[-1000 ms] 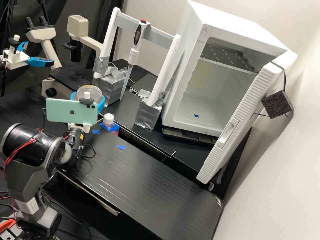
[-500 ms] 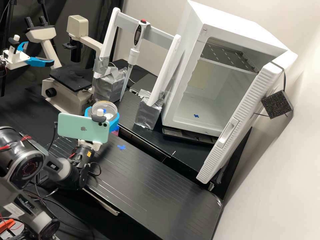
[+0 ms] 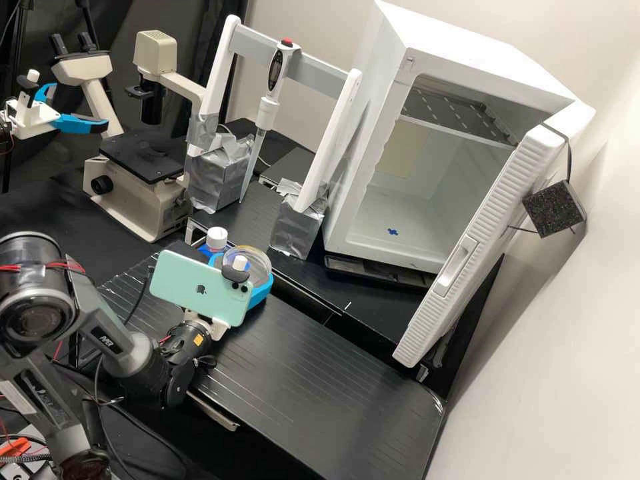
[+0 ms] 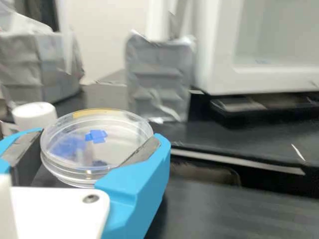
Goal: Move the petri dish to the bench
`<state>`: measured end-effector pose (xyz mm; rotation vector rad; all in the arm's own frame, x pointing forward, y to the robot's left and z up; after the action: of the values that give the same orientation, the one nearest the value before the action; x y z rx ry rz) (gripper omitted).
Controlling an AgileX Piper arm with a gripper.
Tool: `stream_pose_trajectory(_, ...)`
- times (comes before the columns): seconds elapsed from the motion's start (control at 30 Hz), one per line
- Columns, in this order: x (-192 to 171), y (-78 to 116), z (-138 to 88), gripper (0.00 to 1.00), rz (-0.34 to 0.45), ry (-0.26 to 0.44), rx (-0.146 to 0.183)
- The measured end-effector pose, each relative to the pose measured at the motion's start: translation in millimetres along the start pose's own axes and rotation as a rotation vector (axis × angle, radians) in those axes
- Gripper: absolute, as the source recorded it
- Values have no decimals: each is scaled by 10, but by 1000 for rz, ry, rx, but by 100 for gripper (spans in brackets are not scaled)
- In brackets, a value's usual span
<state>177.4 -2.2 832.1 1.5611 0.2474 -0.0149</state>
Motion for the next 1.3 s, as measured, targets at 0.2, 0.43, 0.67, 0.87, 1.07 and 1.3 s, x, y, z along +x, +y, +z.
stream_pose_trajectory(0.2, -144, 80, 100, 0, 10, -53, 2)
stream_pose_trajectory(0.43, -312, 146, 149, 0, 31, -98, -11)
stream_pose_trajectory(0.67, -418, 105, 123, 0, 41, -118, -30)
stream_pose_trajectory(0.87, -443, 44, 85, 0, 31, -114, -45)
stream_pose_trajectory(1.07, -452, 50, 47, 0, 40, -107, -71)
stream_pose_trajectory(1.3, -465, 51, -11, 0, 42, -109, -124)
